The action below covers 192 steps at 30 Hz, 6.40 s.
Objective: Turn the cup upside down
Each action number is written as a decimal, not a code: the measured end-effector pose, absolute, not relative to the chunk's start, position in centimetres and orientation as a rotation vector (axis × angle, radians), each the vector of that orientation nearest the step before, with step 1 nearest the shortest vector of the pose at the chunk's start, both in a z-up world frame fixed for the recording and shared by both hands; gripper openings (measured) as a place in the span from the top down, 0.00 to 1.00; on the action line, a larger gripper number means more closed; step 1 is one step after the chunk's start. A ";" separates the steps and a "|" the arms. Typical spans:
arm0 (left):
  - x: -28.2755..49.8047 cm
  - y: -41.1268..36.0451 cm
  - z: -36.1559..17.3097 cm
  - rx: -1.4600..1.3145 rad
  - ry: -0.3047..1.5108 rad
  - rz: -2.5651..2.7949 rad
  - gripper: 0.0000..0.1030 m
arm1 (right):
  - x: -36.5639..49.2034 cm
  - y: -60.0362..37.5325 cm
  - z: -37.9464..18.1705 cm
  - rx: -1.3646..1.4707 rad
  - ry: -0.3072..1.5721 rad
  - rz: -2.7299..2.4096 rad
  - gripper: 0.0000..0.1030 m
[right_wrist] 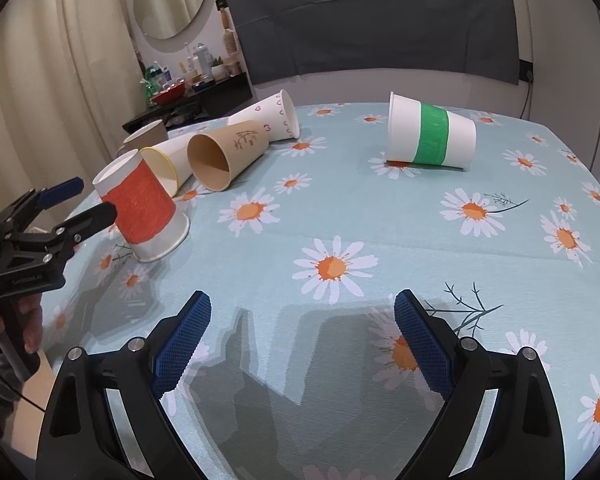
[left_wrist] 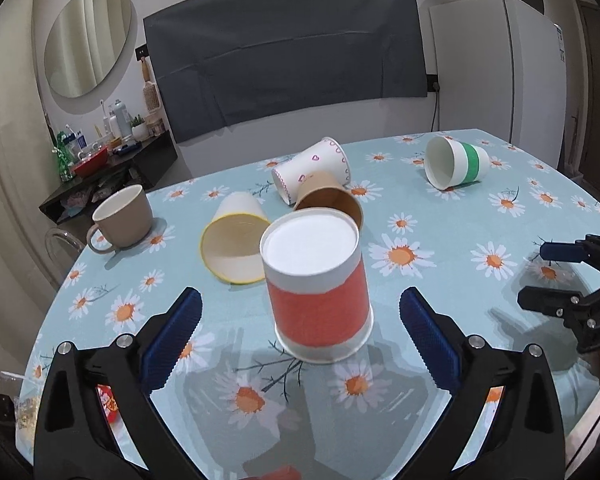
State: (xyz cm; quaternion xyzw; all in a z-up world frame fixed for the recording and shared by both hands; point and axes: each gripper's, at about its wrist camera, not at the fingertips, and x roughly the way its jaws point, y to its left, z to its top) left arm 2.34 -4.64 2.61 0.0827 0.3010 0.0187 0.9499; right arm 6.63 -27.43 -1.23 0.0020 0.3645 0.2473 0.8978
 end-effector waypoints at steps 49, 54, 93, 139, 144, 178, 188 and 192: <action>0.2 0.8 -0.6 0.009 0.669 -0.066 0.06 | 2.2 -20.3 -0.4 -0.122 0.613 0.634 0.12; 0.3 0.8 -0.7 0.006 0.675 -0.073 0.06 | 2.2 -20.3 -0.4 -0.124 0.612 0.639 0.12; 0.2 0.1 -0.7 0.033 0.670 -0.065 0.06 | 2.3 -20.4 -0.4 -0.118 0.612 0.665 0.12; 0.0 0.2 -0.5 0.031 0.650 -0.073 0.06 | 2.5 -20.6 -0.4 -0.093 0.624 0.660 0.12; -0.1 0.2 -0.4 0.031 0.647 -0.074 0.06 | 2.5 -20.6 -0.4 -0.090 0.626 0.659 0.12; -0.1 0.0 -0.2 0.036 0.642 -0.077 0.06 | 2.5 -20.7 -0.3 -0.087 0.617 0.656 0.11; -0.2 0.4 -0.2 0.014 0.639 -0.072 0.06 | 2.4 -20.6 -0.3 -0.088 0.616 0.655 0.11; 0.0 0.5 -0.3 0.006 0.650 -0.077 0.06 | 2.4 -20.6 -0.3 -0.087 0.619 0.657 0.11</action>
